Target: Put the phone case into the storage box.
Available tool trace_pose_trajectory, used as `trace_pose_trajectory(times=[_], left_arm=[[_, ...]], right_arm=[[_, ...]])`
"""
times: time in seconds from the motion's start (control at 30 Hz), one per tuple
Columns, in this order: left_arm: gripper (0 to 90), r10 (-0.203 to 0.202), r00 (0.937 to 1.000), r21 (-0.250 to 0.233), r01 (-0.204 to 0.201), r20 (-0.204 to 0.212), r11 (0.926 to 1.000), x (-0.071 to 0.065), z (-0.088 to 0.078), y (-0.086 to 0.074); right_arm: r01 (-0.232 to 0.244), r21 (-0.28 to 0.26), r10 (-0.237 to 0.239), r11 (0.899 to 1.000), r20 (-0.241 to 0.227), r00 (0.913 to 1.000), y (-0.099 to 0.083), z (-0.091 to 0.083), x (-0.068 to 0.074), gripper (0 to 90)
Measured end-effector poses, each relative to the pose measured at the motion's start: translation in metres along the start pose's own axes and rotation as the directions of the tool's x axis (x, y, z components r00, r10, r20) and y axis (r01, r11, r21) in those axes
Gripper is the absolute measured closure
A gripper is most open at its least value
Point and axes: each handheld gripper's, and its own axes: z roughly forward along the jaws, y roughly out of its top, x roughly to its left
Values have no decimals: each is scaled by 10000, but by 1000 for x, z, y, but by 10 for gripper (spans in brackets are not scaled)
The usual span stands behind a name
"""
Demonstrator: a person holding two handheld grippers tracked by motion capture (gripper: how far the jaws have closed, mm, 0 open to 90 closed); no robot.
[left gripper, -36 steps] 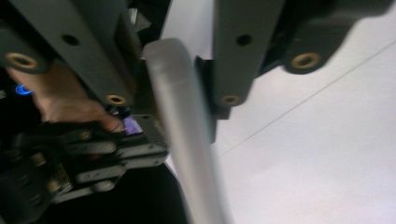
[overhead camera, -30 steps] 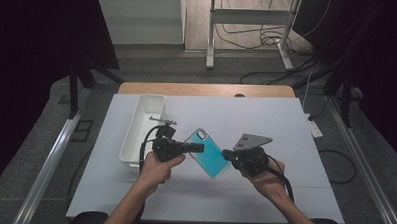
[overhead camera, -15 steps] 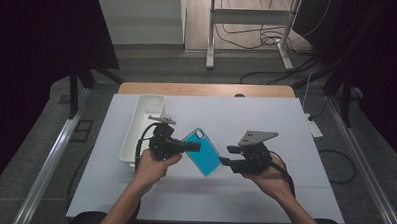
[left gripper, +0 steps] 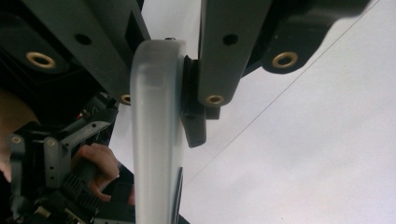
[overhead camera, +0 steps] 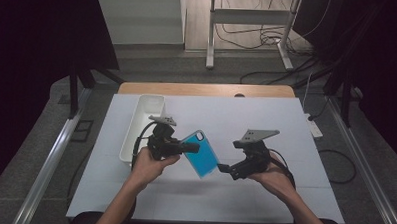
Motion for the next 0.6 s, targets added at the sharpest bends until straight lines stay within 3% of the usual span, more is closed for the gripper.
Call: trace_pose_trajectory(times=[0.27, 0.6], left_arm=[[852, 344, 9991, 166, -348, 256, 9993, -4, 3, 1], [852, 664, 9962, 308, -682, 563, 9972, -12, 7, 4]], right_arm=[[218, 185, -209, 9996, -460, 9987, 1, 2, 4, 0], [66, 805, -4, 9967, -774, 9970, 3, 10, 12, 0]])
